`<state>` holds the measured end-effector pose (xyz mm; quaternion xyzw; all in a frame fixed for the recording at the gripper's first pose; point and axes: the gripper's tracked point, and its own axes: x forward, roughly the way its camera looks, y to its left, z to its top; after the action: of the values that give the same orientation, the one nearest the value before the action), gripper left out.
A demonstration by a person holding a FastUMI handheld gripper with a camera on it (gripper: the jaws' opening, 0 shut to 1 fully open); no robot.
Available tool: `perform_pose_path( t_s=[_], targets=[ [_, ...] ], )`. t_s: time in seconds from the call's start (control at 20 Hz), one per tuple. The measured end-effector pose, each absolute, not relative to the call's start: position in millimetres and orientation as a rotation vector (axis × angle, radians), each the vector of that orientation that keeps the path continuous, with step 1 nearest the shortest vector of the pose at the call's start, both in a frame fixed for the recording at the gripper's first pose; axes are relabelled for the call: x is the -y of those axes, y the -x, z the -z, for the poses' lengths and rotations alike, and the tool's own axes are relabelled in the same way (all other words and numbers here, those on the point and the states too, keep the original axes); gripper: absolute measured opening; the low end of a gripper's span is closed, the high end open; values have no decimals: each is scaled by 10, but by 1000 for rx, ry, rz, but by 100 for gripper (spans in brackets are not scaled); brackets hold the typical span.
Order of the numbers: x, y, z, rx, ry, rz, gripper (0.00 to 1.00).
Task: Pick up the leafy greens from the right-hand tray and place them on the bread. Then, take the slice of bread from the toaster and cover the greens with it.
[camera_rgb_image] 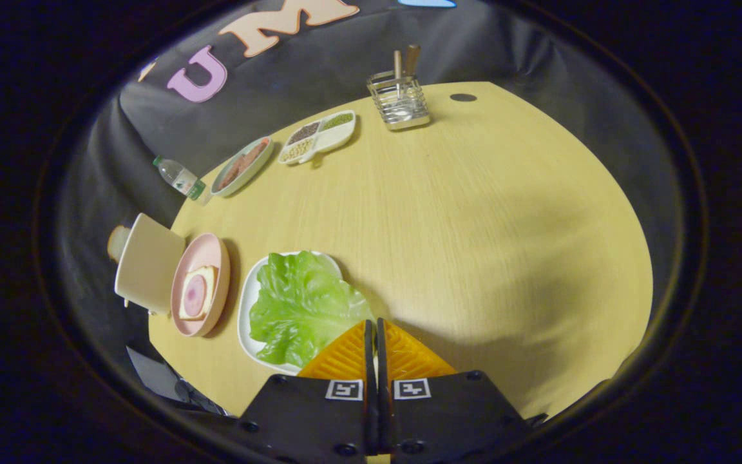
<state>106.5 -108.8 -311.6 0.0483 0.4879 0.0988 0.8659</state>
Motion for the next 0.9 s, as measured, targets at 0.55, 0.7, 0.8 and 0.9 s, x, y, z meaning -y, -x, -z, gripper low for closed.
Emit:
perform_pose_path(
  t_s=[0.55,0.7,0.8,0.9],
  targets=[
    [897,-1097,2868,-964,-213,-236,3],
    [802,-1098,2806,-962,-280,-255,3],
    [855,-1086,2867,-982,-277,-240,3],
    [873,-1078,2937,-999,-272,-233,3]
  ],
)
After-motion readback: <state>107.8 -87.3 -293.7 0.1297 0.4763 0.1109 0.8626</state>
